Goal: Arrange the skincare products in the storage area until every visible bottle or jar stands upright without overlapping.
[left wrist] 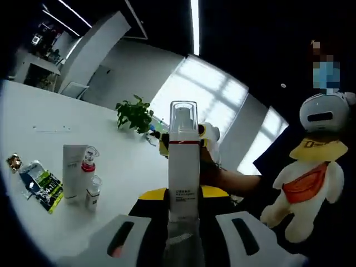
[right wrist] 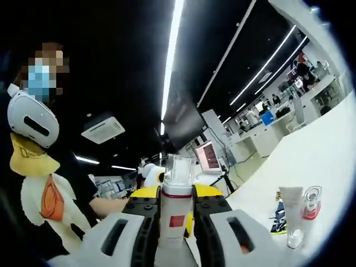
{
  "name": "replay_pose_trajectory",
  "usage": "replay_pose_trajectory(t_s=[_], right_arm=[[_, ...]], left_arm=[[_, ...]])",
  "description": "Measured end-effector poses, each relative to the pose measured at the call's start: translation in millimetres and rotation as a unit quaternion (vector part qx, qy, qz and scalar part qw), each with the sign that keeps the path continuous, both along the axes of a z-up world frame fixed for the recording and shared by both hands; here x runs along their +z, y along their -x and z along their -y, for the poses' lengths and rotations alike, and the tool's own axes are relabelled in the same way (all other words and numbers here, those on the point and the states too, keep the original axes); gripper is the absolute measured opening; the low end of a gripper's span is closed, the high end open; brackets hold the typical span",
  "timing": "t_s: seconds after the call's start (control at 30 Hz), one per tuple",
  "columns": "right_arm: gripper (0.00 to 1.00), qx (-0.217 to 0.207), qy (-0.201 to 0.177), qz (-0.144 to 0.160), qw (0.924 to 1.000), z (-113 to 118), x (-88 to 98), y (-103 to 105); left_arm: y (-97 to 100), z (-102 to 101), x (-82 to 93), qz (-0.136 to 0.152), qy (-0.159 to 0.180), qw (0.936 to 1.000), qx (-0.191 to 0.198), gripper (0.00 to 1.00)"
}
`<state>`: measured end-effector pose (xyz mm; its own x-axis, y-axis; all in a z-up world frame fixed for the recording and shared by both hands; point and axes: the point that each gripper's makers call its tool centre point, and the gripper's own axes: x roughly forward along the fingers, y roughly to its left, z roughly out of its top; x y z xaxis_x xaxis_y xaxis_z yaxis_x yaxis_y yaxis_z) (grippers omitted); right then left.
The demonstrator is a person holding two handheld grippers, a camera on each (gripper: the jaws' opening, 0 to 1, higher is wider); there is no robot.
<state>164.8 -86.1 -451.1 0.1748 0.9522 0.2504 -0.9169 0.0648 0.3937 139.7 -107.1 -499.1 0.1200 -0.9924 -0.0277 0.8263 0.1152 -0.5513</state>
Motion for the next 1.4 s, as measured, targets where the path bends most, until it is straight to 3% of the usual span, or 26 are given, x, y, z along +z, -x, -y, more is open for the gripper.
replay_pose_trajectory(t_s=[0.17,0.33,0.43,0.53,0.57,0.6,0.7,0.73,0.77,0.87,0.9,0.97,1.03,1.1,1.13,1.23,1.27,1.3,1.4], right_arm=[[0.22,0.023,0.008,0.005,0.9997,-7.8,-0.8,6.6],[0.21,0.001,-0.001,-0.002,1.0,-5.0,1.4,3.7],[0.2,-0.04,0.02,-0.006,0.999,-0.3,-7.3,-6.9],[0.2,-0.077,0.041,-0.033,0.9956,3.6,-17.8,-17.5],[0.2,-0.089,0.043,-0.023,0.9948,3.5,-17.4,-19.7],[0.2,-0.108,0.05,-0.038,0.9922,3.8,-20.4,-23.6],[0.2,-0.155,0.077,-0.047,0.9838,6.7,-27.9,-35.5],[0.2,-0.179,0.097,-0.054,0.9777,9.2,-33.0,-40.9],[0.2,-0.198,0.109,-0.059,0.9722,11.4,-35.9,-45.0],[0.2,-0.254,0.135,-0.105,0.952,19.1,-46.5,-58.3],[0.2,-0.271,0.134,-0.122,0.9453,21.0,-49.9,-62.5],[0.19,-0.298,0.123,-0.14,0.9362,22.1,-53.8,-69.0],[0.19,-0.309,0.117,-0.154,0.931,22.5,-57.4,-71.7],[0.2,-0.319,0.118,-0.154,0.9278,22.7,-58.3,-72.8],[0.2,-0.323,0.126,-0.151,0.9259,22.1,-59.2,-72.3],[0.2,-0.313,0.131,-0.139,0.9301,19.2,-59.4,-69.3],[0.2,-0.303,0.132,-0.137,0.9339,16.8,-60.3,-68.2],[0.2,-0.288,0.127,-0.139,0.9389,14.2,-59.5,-66.8],[0.21,-0.256,0.104,-0.119,0.9537,6.0,-49.2,-60.4]], left_arm=[[6.0,5.2,-0.4,0.009,-0.012,0.9998,-0.011,0.18],[2.6,3.9,2.1,0.01,-0.009,0.9999,0.003,0.18],[-12.7,-2.3,-6.0,0.039,-0.043,0.9971,0.049,0.19],[-22.9,-2.0,-15.7,0.063,-0.102,0.9886,0.091,0.21],[-24.4,0.7,-15.3,0.077,-0.109,0.9862,0.098,0.21],[-26.9,2.9,-17.2,0.087,-0.124,0.9821,0.112,0.22],[-42.2,1.4,-26.2,0.135,-0.196,0.9562,0.17,0.24],[-45.4,0.5,-27.2,0.145,-0.213,0.9485,0.185,0.25],[-53.4,-4.7,-30.2,0.158,-0.239,0.9342,0.214,0.25],[-60.2,-7.2,-34.7,0.187,-0.288,0.901,0.265,0.23],[-63.2,-9.5,-36.0,0.2,-0.312,0.8852,0.282,0.23],[-67.9,-12.5,-39.1,0.215,-0.34,0.8664,0.296,0.21],[-71.6,-14.7,-42.0,0.23,-0.36,0.8521,0.302,0.21],[-74.8,-14.4,-46.3,0.233,-0.36,0.8528,0.298,0.21],[-75.3,-14.5,-48.2,0.23,-0.36,0.8577,0.286,0.2],[-74.2,-18.1,-51.4,0.202,-0.331,0.8862,0.254,0.2],[-72.6,-18.6,-53.6,0.184,-0.321,0.8977,0.239,0.2],[-70.1,-18.7,-52.6,0.154,-0.29,0.9162,0.229,0.2],[-66.7,-24.6,-47.1,0.123,-0.247,0.9434,0.185,0.19]])
